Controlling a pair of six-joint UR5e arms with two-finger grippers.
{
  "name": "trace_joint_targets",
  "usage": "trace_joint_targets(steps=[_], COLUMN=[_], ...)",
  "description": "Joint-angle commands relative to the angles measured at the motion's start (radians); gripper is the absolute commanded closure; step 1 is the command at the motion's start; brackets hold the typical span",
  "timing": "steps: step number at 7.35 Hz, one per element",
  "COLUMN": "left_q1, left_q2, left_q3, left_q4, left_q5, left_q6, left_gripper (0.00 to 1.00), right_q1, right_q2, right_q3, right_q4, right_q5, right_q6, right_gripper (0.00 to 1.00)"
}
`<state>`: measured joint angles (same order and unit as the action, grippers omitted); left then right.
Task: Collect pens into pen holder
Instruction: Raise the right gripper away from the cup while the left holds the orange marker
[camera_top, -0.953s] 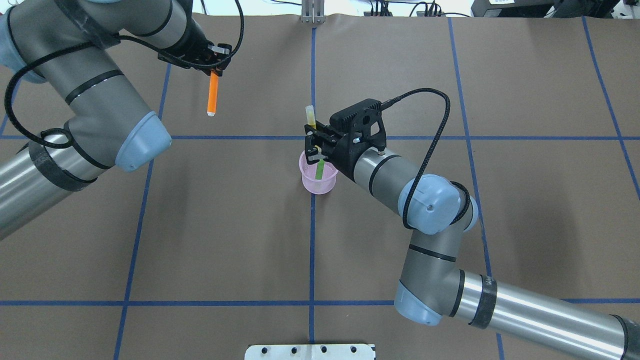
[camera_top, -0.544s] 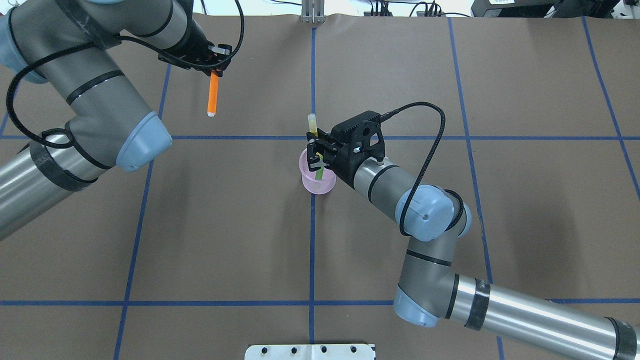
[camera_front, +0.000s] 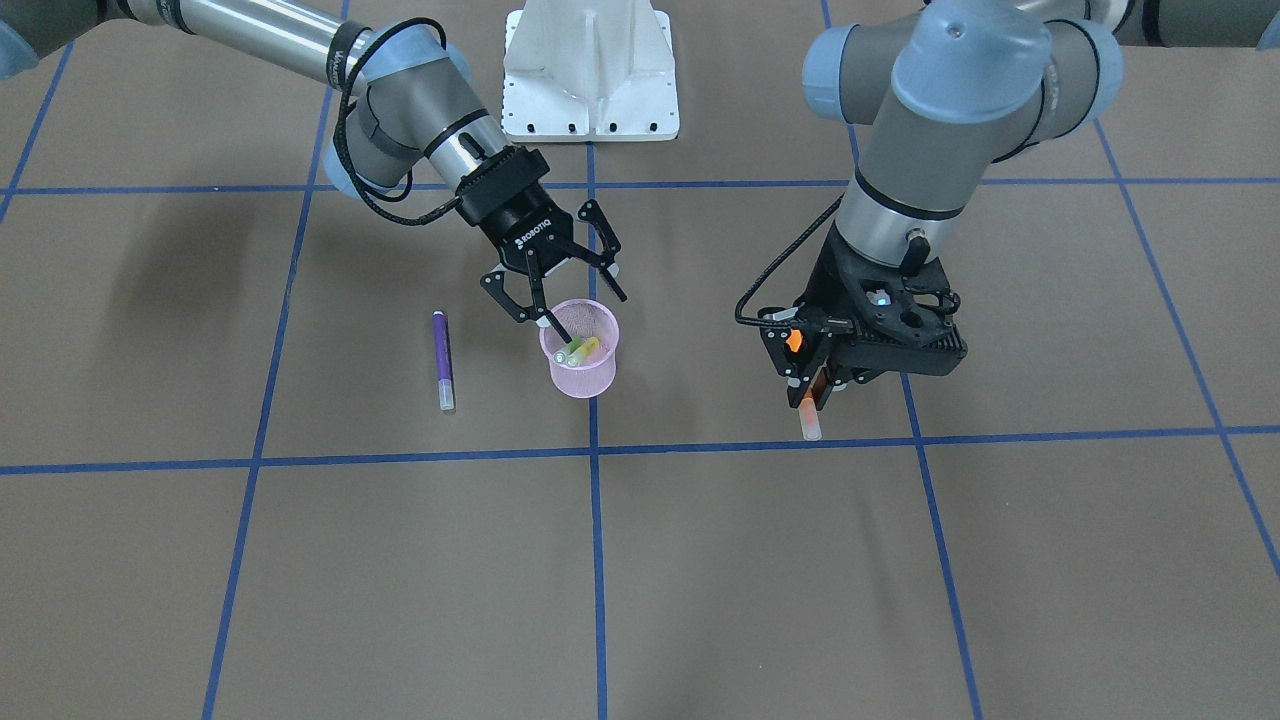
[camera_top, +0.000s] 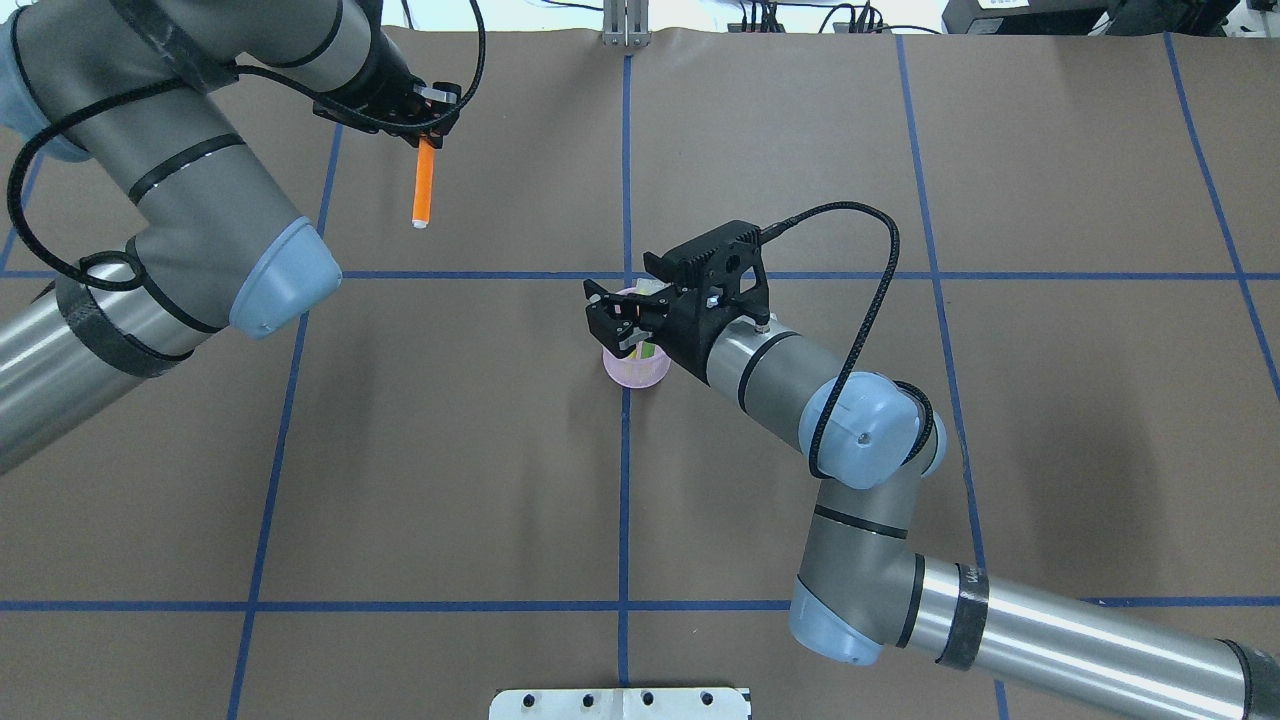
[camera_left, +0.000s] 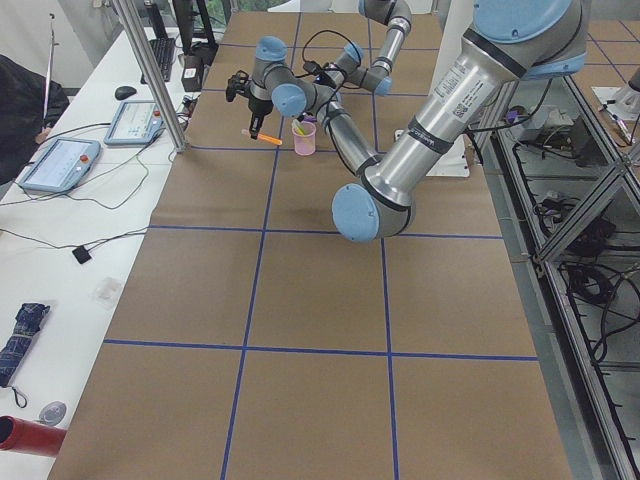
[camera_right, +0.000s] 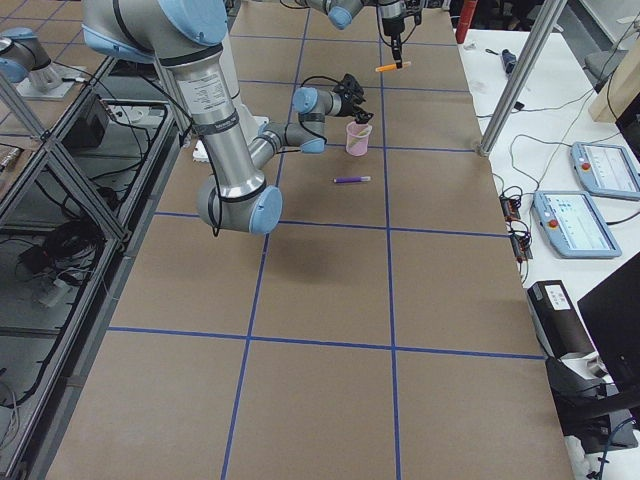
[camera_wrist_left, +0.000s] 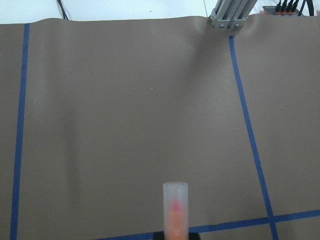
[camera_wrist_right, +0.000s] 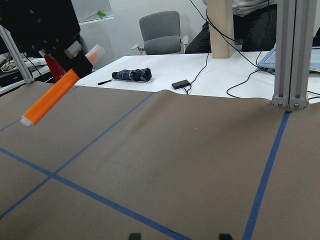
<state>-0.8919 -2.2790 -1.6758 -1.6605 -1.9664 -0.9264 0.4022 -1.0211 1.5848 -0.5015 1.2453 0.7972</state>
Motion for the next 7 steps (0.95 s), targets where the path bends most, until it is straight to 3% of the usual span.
trace_joint_targets(steps=[1,2,4,5,6,7], left_q1=[-0.010,-0.015,-0.015,-0.001,0.013,0.060], left_q2=[-0.008,-0.019,-0.030,-0.005,0.080,0.140], left_q3=[-0.001,-0.005,-0.050,-0.073,-0.073,-0.073], left_q4=[0.001,0.001,-0.030,-0.171,-0.376,-0.516], left_q5=[-0.002,-0.002,0.017,0.118,0.141,0.238], left_q6=[0.000,0.000,0.014,0.021,0.015,0.012], left_gripper=[1.00,1.00,1.00,1.00,1.00,1.00], right_q1=[0.032,0.062,0.156,0.218,0.295,0.402], right_q2=[-0.001,-0.001,0.001,-0.007,-0.026,-0.034], right_q3=[0.101,0.159,0.285,0.290,0.294,0.296], right_q4=[-0.070,-0.180,-0.505,-0.584,-0.683,-0.821], right_q5=[0.020,0.060,0.208,0.320,0.462,0.661], right_q6=[0.086,0.111,0.166,0.216,0.267,0.267], right_gripper=[0.01,0.01,0.01,0.01,0.01,0.01])
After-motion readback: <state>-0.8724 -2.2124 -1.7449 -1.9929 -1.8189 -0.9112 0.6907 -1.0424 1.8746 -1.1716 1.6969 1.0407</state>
